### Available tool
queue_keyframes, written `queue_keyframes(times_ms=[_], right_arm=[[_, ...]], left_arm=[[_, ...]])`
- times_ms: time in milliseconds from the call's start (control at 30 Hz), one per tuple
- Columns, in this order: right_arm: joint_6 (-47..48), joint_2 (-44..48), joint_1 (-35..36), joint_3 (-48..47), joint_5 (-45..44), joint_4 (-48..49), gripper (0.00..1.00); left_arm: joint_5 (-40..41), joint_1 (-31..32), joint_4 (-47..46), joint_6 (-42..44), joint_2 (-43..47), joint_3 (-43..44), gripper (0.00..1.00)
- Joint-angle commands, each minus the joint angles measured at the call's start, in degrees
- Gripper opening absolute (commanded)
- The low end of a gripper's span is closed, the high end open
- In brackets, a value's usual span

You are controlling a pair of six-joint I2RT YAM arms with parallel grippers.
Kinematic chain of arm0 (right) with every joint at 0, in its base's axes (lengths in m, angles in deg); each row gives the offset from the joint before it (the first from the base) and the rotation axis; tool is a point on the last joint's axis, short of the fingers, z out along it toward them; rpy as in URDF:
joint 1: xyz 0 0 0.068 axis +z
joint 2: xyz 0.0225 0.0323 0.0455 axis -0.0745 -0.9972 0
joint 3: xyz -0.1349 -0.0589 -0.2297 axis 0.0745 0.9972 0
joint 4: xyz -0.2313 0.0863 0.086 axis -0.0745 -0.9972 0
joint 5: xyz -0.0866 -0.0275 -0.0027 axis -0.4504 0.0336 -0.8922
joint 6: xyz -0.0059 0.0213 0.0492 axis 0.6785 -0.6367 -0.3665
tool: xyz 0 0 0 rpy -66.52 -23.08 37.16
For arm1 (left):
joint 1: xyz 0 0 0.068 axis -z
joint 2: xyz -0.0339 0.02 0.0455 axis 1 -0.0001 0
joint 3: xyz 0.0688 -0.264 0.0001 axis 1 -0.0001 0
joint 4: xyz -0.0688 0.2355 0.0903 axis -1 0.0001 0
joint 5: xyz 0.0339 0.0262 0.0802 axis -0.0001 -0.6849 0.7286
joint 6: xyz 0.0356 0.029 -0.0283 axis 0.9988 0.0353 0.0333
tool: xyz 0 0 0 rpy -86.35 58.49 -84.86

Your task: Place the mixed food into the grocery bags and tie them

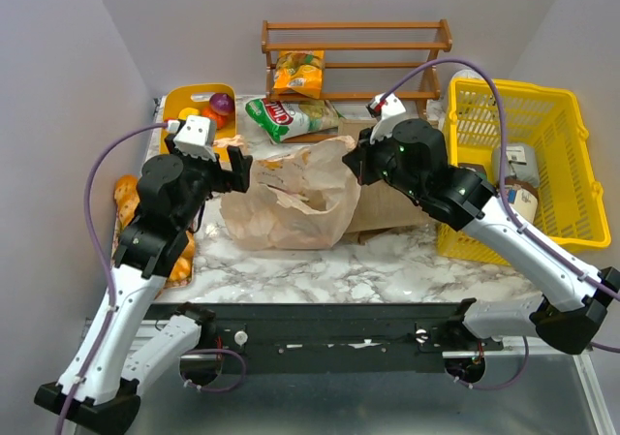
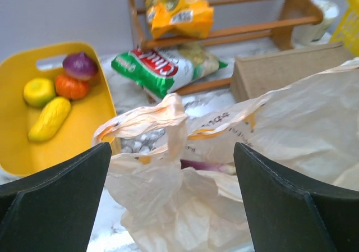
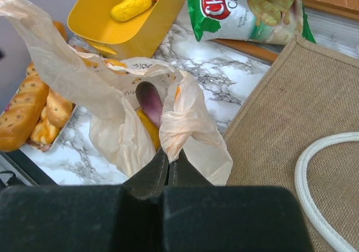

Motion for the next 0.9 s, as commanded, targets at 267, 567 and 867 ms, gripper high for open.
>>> queue_keyframes(times_ms=[267, 567, 867], right_arm=[[1.0, -0.5, -1.5, -2.4, 5.1, -0.4, 0.01], [2.6, -1.5, -1.9, -5.0, 5.2, -0.8, 0.01], [7.5, -5.3, -2.5, -17.1, 2.0, -4.9, 0.01]], left_arm=[[-13.5, -6.8, -10.0, -0.2, -8.9, -6.8, 0.99], [-7.9, -7.5, -15.9, 0.3, -9.3, -8.1, 0.38], [-13.6, -11.5, -12.8, -2.3, -7.9, 3.7, 0.0]])
